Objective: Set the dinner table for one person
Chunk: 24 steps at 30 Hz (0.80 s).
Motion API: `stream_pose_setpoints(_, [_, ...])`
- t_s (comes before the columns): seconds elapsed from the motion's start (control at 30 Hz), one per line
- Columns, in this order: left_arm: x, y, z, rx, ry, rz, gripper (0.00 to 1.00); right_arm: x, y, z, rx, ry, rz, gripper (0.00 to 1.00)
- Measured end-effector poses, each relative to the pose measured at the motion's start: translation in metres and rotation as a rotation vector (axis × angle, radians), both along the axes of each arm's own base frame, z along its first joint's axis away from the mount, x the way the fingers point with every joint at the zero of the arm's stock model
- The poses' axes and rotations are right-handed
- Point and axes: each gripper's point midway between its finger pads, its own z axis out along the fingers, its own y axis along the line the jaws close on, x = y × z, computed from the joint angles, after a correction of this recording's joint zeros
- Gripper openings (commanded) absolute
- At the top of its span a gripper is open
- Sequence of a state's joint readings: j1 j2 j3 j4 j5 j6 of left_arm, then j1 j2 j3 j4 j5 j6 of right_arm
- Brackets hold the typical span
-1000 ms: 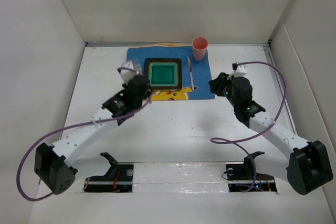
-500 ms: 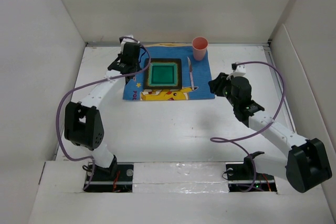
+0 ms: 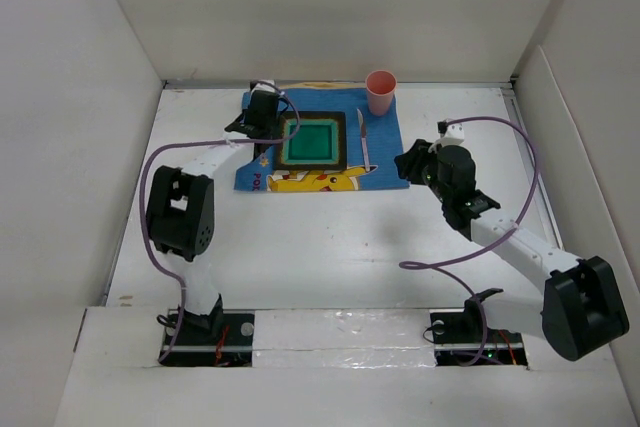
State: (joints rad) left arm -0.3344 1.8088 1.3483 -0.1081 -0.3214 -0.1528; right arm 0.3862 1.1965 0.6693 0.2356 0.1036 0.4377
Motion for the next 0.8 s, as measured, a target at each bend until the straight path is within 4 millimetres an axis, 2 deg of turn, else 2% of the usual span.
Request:
stream_pose_setpoints(0.13, [0.004,0.009,-0.037,0.024,0.07,0.005,0.0,0.0,0.0,0.0,0.0,0.0,0.0,0.47])
stream_pose_setpoints(0.23, [0.005,0.016,-0.055,0.037,0.107,0.014,0.0,0.0,0.0,0.0,0.0,-0.001,0.0,0.47])
stream_pose_setpoints(0.5, [0.012,0.02,-0.063,0.048,0.098,0.02,0.0,0.0,0.0,0.0,0.001,-0.001,0.003,0.47])
stream_pose_setpoints(0.73, [0.01,0.024,-0.096,0.095,0.157,0.02,0.0,0.0,0.001,0.0,0.002,0.0,0.007,0.47])
stream_pose_setpoints(0.8, [0.013,0.025,-0.095,0.103,0.15,0.024,0.0,0.0,0.001,0.001,0.002,-0.001,0.007,0.47])
